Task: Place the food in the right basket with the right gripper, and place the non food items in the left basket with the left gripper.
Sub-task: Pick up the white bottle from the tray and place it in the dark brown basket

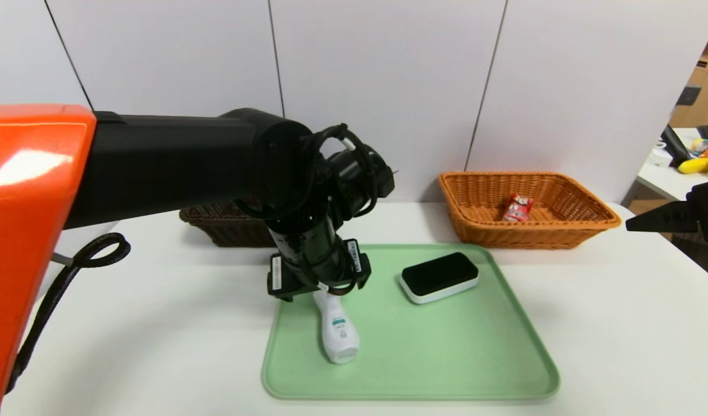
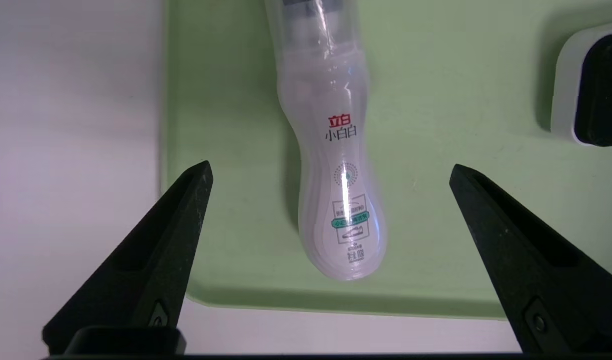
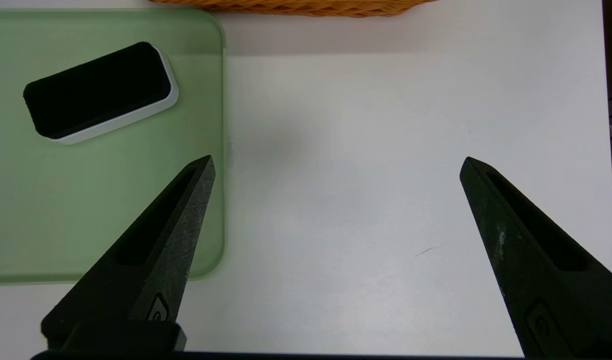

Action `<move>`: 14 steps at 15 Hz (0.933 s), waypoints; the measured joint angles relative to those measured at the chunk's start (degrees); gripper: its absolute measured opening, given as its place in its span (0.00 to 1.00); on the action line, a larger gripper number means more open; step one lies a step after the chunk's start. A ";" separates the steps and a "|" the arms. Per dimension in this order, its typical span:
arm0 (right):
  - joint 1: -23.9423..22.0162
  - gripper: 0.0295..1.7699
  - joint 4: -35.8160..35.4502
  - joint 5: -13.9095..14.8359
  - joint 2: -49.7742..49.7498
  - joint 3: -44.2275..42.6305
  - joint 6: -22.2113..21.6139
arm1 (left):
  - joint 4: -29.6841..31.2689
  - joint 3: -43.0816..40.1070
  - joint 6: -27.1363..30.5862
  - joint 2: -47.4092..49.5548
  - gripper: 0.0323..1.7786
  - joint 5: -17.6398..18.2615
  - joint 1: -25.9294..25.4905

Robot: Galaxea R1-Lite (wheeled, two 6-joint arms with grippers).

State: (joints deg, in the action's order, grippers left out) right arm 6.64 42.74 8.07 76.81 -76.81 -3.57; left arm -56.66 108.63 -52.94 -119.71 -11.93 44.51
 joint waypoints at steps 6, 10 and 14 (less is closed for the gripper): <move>0.00 0.96 -0.05 -0.02 0.39 0.00 0.00 | -1.80 1.18 -1.16 -1.95 0.95 3.56 -0.46; 0.00 0.96 -0.05 -0.05 0.55 0.09 -0.04 | -1.83 1.79 -1.05 -3.66 0.95 3.58 -0.52; -0.23 0.96 -0.10 -0.05 0.63 0.09 0.02 | -1.83 2.76 -1.10 -5.42 0.95 3.75 -0.74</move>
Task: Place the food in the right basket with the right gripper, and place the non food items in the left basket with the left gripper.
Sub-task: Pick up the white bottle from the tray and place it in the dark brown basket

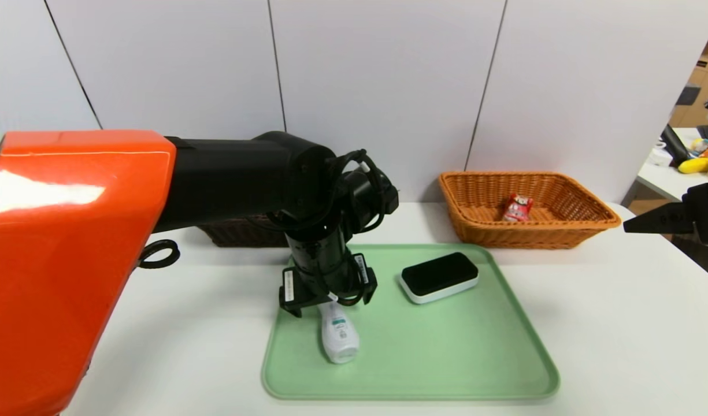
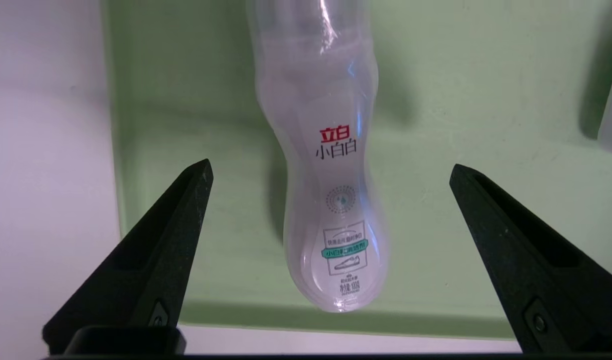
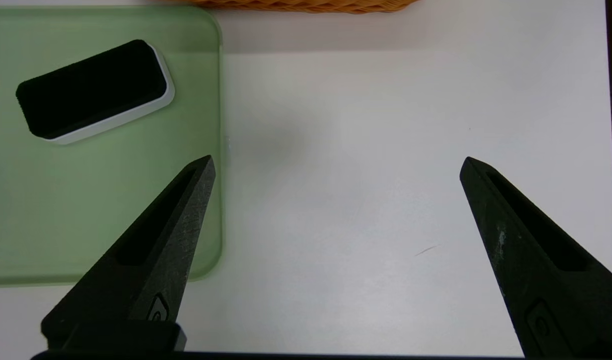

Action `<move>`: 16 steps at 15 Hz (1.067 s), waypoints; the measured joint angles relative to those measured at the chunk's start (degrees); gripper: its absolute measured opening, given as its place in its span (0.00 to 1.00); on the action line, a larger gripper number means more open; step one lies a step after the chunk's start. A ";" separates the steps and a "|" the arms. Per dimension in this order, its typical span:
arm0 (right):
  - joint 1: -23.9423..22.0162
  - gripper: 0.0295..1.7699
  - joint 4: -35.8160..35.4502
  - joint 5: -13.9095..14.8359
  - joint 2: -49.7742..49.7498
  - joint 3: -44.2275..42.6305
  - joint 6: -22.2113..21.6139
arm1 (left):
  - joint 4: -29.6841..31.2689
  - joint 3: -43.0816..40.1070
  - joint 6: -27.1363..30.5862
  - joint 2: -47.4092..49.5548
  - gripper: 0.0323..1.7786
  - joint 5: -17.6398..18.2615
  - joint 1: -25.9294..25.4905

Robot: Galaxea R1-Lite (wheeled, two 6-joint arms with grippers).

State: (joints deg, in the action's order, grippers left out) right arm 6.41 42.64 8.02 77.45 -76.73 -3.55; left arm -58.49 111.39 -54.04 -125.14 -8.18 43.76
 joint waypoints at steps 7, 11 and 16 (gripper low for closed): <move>-0.33 0.96 0.02 0.02 0.39 0.07 0.07 | -0.07 0.05 -0.01 -1.21 0.95 0.16 -0.80; -0.61 0.96 0.02 -0.04 0.39 0.22 0.05 | -0.09 -0.11 -0.01 -1.32 0.80 0.16 -1.02; -0.71 0.96 0.02 -0.06 0.28 0.35 0.05 | -0.05 -0.34 -0.01 -1.41 0.44 0.16 -1.34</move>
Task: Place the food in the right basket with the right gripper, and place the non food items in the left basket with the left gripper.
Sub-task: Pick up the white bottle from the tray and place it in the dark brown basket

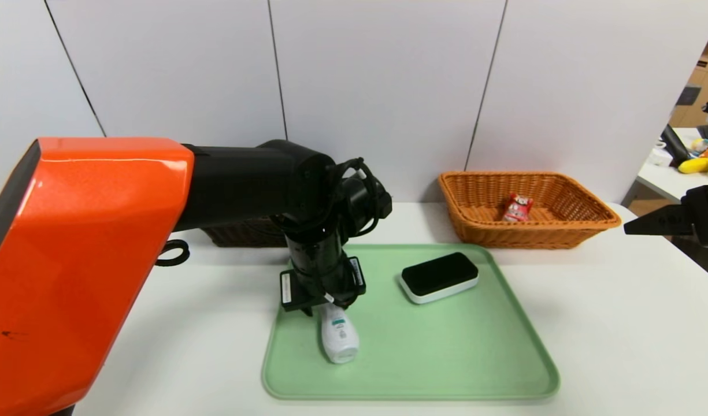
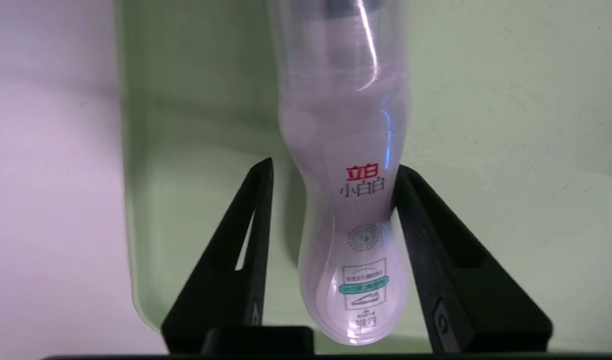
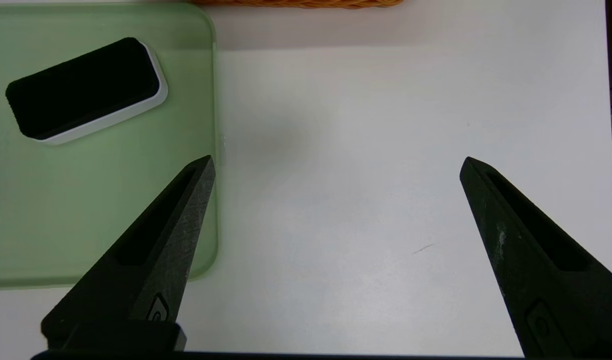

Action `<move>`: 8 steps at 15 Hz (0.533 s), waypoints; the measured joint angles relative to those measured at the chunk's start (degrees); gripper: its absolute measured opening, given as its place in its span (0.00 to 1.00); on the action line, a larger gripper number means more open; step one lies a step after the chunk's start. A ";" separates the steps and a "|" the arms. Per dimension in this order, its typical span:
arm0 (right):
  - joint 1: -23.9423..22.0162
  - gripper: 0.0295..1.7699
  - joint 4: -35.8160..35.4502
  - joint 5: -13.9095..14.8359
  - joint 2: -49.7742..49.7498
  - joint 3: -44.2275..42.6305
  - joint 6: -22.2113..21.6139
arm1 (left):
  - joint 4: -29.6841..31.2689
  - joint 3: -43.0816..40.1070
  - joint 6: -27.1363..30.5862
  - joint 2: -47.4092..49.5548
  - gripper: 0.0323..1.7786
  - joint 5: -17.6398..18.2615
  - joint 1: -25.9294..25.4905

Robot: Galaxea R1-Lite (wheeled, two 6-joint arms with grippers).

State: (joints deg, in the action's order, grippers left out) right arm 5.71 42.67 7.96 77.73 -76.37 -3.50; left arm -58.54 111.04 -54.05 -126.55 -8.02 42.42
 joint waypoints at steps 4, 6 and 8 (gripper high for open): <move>0.00 0.96 -0.02 -0.06 -0.35 -0.09 0.00 | 0.00 -0.11 0.04 0.00 0.27 0.01 0.05; -0.01 0.96 -0.02 -0.02 -0.46 -0.15 -0.02 | 0.02 -0.16 0.04 -0.02 0.27 0.01 0.02; -0.06 0.96 -0.02 -0.11 -0.46 -0.17 0.00 | -0.02 -0.24 0.06 -0.16 0.27 0.00 0.02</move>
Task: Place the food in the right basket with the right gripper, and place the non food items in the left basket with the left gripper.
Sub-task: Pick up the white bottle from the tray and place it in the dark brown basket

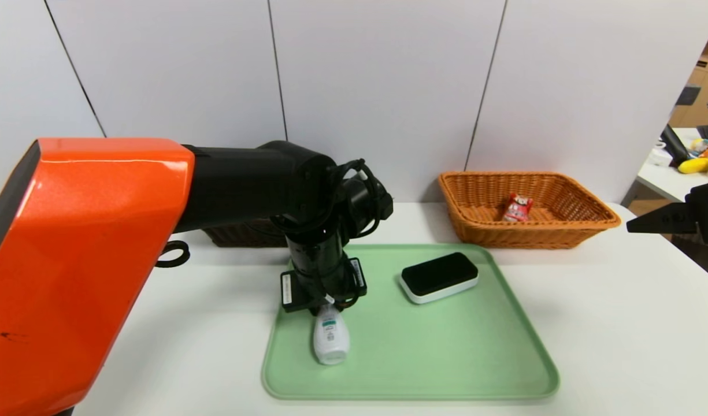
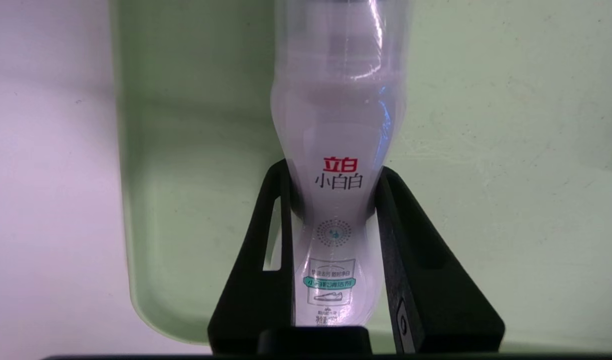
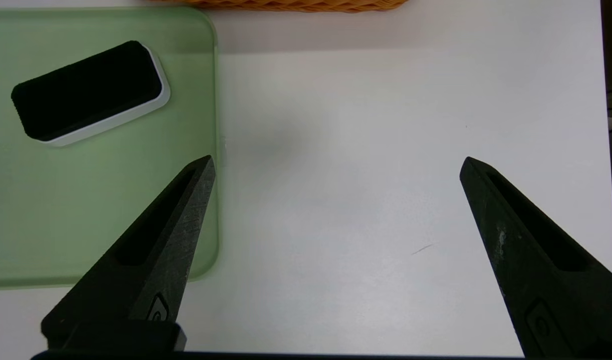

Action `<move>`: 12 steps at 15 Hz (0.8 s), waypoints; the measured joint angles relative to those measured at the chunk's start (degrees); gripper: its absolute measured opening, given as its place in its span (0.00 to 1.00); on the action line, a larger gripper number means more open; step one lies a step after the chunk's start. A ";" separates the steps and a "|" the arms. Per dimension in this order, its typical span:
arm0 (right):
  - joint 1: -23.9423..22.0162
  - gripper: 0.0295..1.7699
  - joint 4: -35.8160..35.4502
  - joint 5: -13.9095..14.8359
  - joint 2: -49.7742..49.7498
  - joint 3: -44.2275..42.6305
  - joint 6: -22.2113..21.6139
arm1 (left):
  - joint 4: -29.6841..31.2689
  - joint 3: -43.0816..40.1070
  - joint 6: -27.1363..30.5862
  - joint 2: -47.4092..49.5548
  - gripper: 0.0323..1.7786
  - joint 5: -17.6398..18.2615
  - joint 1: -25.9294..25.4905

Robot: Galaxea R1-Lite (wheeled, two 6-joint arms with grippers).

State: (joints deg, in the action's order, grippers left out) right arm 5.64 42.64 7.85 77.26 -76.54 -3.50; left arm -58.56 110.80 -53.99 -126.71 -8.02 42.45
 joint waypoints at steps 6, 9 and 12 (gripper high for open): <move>-0.05 0.96 0.10 -0.06 0.32 0.11 0.00 | -1.68 0.34 1.21 1.49 0.27 1.85 2.86; -0.05 0.96 0.10 -0.06 0.38 0.66 -0.02 | -1.99 1.22 3.75 3.23 0.27 2.82 6.67; -0.05 0.96 0.07 -0.09 0.38 0.87 -0.16 | -1.46 1.99 4.88 4.66 0.27 3.18 9.09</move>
State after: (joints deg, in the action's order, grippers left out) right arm 5.60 42.72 7.77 77.64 -75.68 -3.66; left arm -60.03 112.79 -49.12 -122.05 -4.84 51.54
